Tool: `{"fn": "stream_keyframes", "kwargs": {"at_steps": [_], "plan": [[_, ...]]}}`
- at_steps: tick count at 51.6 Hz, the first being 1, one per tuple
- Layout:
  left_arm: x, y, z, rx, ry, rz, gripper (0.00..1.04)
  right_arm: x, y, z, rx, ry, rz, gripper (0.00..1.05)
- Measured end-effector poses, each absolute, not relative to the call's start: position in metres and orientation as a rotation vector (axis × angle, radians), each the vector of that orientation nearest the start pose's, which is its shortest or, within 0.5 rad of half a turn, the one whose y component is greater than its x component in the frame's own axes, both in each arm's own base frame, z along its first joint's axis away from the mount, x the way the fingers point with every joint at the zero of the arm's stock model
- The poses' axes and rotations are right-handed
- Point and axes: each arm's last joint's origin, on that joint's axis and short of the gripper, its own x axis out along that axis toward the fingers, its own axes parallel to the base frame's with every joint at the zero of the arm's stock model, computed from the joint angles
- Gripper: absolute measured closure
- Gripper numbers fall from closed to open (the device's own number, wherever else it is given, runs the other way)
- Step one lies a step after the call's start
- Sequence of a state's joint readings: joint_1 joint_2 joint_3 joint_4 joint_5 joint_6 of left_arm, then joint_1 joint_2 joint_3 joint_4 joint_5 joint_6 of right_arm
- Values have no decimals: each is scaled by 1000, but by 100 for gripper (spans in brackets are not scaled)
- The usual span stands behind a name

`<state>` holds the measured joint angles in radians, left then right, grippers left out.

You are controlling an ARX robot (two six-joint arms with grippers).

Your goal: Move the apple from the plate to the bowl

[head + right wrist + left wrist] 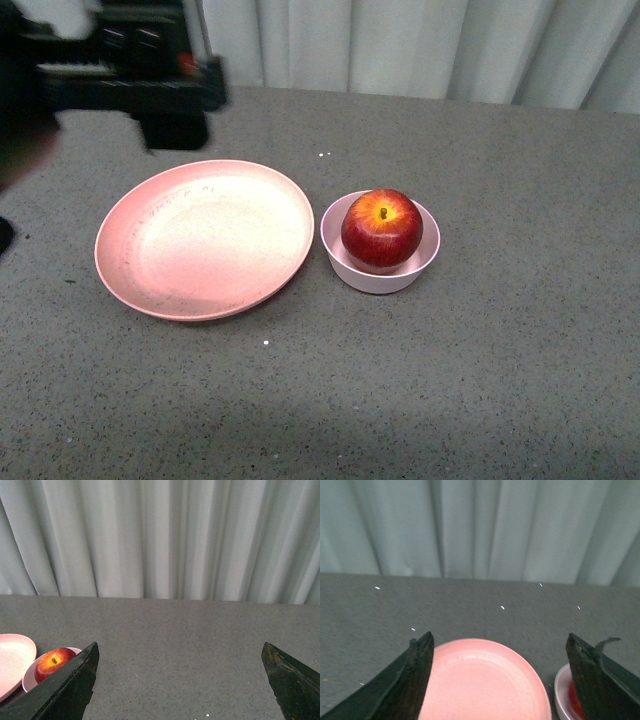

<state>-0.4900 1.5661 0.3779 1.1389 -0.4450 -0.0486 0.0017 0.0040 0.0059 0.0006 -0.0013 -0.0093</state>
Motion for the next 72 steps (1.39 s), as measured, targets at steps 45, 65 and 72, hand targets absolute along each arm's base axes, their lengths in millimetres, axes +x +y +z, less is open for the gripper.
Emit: {"fn": "stream_keyframes", "kwargs": {"at_steps": [45, 65, 72], "plan": [[145, -13, 164, -6, 9, -8, 101, 98, 0, 165, -9, -2, 3, 9], [130, 0, 172, -7, -16, -3, 101, 98, 0, 165, -9, -2, 3, 9], [124, 0, 173, -7, -21, -2, 101, 98, 0, 165, -9, -2, 3, 9]]}}
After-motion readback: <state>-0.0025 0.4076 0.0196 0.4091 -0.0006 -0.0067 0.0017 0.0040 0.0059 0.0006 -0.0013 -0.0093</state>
